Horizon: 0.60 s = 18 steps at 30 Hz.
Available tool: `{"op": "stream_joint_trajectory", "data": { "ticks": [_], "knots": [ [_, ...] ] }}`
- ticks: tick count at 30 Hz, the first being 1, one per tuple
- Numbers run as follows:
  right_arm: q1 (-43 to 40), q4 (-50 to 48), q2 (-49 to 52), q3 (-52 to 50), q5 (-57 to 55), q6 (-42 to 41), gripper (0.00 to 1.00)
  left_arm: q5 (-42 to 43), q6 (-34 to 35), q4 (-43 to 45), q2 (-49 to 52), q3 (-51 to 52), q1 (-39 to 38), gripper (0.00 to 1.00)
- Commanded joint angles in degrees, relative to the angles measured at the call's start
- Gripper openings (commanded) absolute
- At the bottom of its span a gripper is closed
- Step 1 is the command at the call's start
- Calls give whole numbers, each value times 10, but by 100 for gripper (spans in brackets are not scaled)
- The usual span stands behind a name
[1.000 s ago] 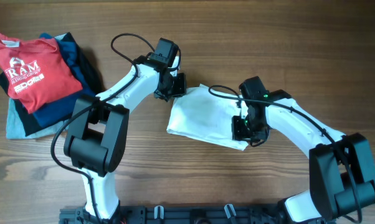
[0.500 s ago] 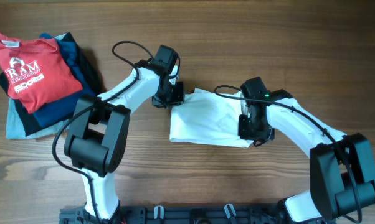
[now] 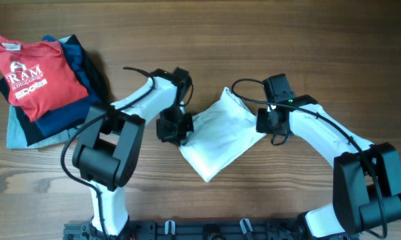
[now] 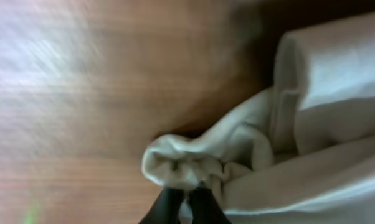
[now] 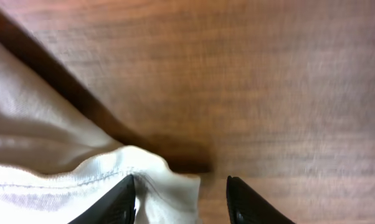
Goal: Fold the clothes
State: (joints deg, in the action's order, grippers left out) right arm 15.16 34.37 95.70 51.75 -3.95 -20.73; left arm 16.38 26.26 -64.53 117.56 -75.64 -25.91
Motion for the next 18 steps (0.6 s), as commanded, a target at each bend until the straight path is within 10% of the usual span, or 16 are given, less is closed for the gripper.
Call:
{"op": "stream_joint_trajectory", "data": {
  "ticks": [1, 12, 13, 15, 18],
  "knots": [
    [-5, -5, 4, 0, -40, 27, 50, -13, 13, -10, 12, 8, -16, 9],
    [-6, 30, -47, 11, -53, 25, 45, -147, 12, -9, -96, -5, -2, 10],
    [-6, 35, -63, 13, -54, 20, 45, -160, 12, 3, -114, -8, 0, 20],
    [-6, 43, -92, 15, -57, 6, 47, -163, 10, 51, -147, -8, 4, 86],
    [-6, 64, -149, 15, -64, -19, 51, -138, -56, 147, -173, -8, 7, 100]
  ]
}}
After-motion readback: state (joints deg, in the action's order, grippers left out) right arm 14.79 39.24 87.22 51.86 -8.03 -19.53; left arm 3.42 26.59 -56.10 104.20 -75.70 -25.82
